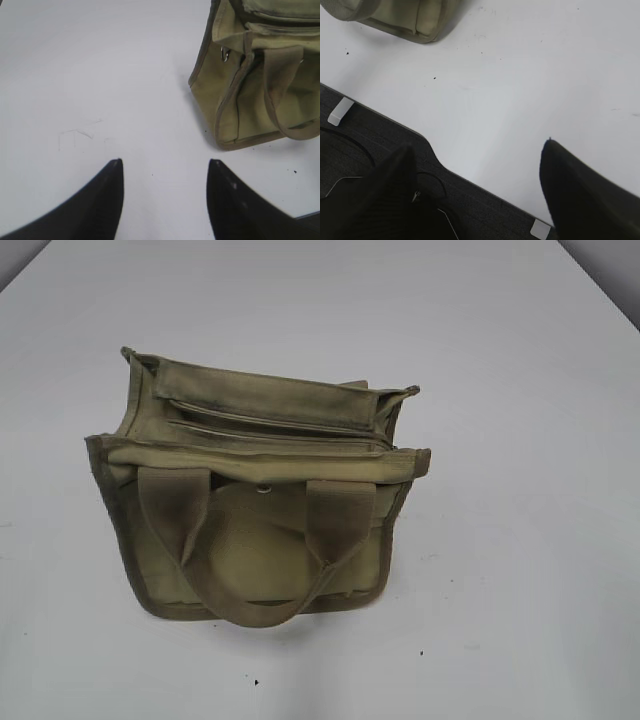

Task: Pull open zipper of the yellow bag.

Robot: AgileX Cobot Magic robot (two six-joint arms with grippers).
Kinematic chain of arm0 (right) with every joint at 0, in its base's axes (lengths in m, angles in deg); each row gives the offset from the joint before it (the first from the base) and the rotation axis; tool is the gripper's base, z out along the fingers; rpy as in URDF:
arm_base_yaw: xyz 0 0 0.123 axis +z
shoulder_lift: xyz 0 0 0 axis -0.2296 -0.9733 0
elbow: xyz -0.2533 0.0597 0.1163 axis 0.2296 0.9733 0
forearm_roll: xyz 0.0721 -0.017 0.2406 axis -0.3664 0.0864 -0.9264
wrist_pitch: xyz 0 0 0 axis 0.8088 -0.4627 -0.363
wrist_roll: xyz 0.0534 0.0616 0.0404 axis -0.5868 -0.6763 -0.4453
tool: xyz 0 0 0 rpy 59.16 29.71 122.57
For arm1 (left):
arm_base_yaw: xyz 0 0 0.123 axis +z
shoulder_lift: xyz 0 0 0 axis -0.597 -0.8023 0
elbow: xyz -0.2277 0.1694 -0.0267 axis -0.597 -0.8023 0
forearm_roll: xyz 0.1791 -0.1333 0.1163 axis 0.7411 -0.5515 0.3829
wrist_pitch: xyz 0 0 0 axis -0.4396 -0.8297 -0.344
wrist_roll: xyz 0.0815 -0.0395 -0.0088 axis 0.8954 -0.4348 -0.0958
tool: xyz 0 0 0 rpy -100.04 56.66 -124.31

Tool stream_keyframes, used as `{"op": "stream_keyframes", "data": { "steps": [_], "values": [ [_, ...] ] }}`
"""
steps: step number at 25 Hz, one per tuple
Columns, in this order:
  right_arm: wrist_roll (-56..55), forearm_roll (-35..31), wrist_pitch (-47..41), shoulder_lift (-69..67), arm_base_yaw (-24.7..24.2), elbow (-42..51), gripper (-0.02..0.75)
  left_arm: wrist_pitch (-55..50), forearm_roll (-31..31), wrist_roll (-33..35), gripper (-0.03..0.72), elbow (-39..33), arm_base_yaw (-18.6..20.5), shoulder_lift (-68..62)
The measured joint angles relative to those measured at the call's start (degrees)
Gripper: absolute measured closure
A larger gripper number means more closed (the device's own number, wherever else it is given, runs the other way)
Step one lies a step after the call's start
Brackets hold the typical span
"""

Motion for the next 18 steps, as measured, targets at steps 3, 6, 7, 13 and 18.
{"op": "stream_keyframes", "data": {
  "steps": [3,6,7,13,18],
  "values": [
    [0.0,0.0,0.0,0.0,-0.1,0.0,0.144,0.0,0.0,0.0,0.274,0.0,0.0,0.0],
    [0.0,-0.1,0.1,0.0,-4.9,0.0,0.144,0.0,0.0,0.0,0.274,0.0,0.0,0.0],
    [0.0,-0.1,0.1,0.0,-7.5,0.0,0.144,0.0,0.0,0.0,0.274,0.0,0.2,0.0],
    [0.1,-0.1,0.1,6.8,-26.3,0.0,0.144,0.0,0.0,0.0,0.281,0.0,6.7,0.0],
    [0.1,-0.1,0.2,11.6,-29.2,0.0,0.144,0.0,0.0,0.0,0.304,0.0,8.1,0.0]
  ]
}}
